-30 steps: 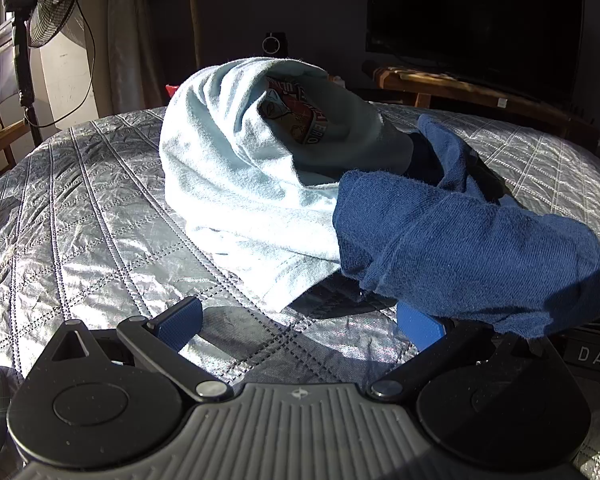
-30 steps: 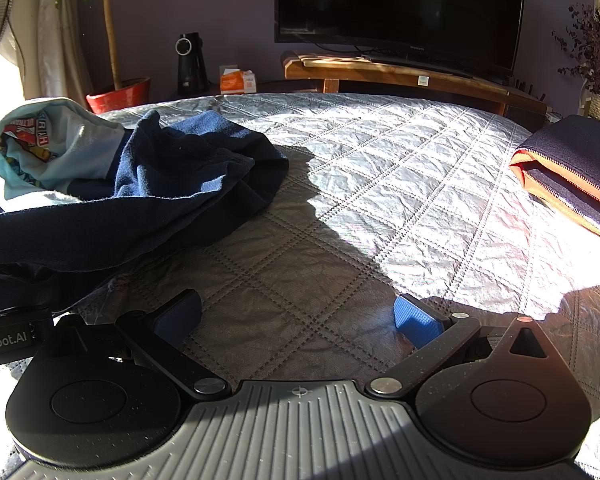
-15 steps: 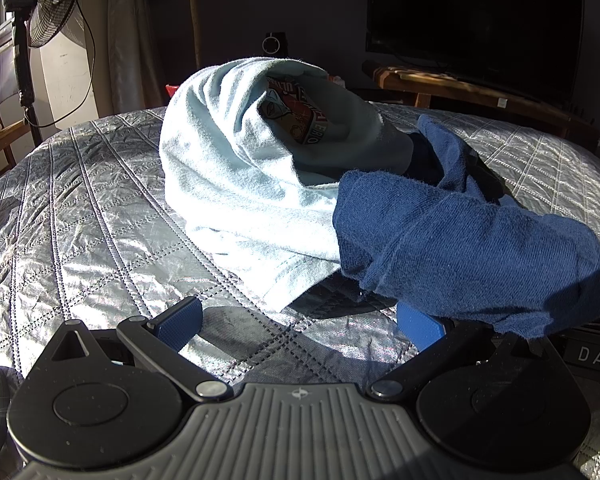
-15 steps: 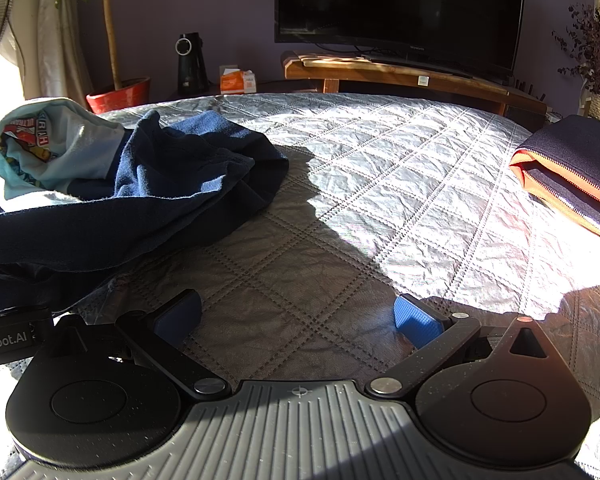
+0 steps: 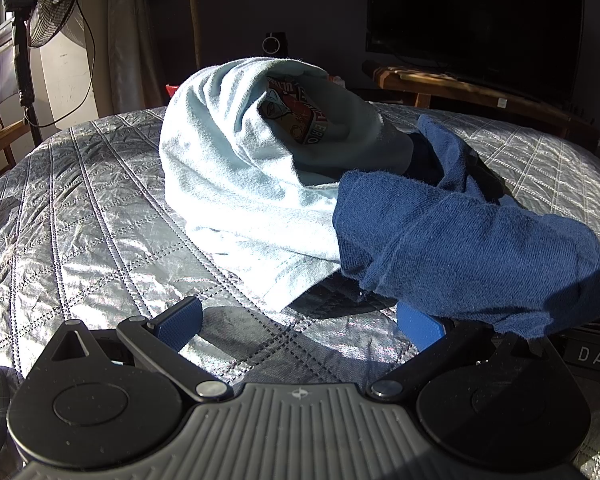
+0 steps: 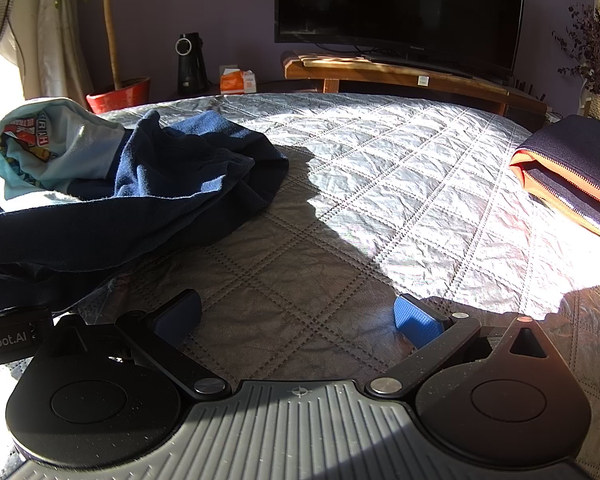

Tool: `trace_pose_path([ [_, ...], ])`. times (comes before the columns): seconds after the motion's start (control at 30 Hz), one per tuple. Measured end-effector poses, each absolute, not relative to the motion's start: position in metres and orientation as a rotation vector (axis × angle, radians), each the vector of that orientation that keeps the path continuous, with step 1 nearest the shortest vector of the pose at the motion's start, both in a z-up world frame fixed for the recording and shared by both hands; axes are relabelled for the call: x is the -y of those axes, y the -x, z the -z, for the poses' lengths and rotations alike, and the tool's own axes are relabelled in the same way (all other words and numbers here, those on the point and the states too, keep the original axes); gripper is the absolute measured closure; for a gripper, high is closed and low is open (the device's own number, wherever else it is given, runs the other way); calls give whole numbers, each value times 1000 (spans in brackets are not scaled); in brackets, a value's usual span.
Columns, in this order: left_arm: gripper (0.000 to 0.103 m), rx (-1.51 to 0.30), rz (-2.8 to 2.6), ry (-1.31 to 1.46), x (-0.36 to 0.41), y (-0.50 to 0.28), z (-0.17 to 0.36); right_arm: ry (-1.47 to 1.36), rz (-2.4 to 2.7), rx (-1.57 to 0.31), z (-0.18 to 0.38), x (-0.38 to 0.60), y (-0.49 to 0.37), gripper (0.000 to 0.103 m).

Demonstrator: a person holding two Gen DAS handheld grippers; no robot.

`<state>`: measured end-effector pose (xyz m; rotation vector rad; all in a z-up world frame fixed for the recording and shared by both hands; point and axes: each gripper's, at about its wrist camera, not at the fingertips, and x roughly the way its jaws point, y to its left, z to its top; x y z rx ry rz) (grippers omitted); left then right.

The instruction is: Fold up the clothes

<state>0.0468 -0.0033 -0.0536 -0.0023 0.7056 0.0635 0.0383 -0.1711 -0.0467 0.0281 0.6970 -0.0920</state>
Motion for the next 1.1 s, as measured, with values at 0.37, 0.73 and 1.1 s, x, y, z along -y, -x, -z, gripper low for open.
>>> trace_pose_path([
  [0.37,2,-769,-25,-5,-8,-43,41,-35,72,-810,34,175,-44,1],
  [0.73,2,-821,-44,28,-21,5,-45,-63,75,-856,-36,154,37,1],
  [1.1,1,-747,-94,53,-25,108,-108,-35,70,-820,-127,146,107,1],
])
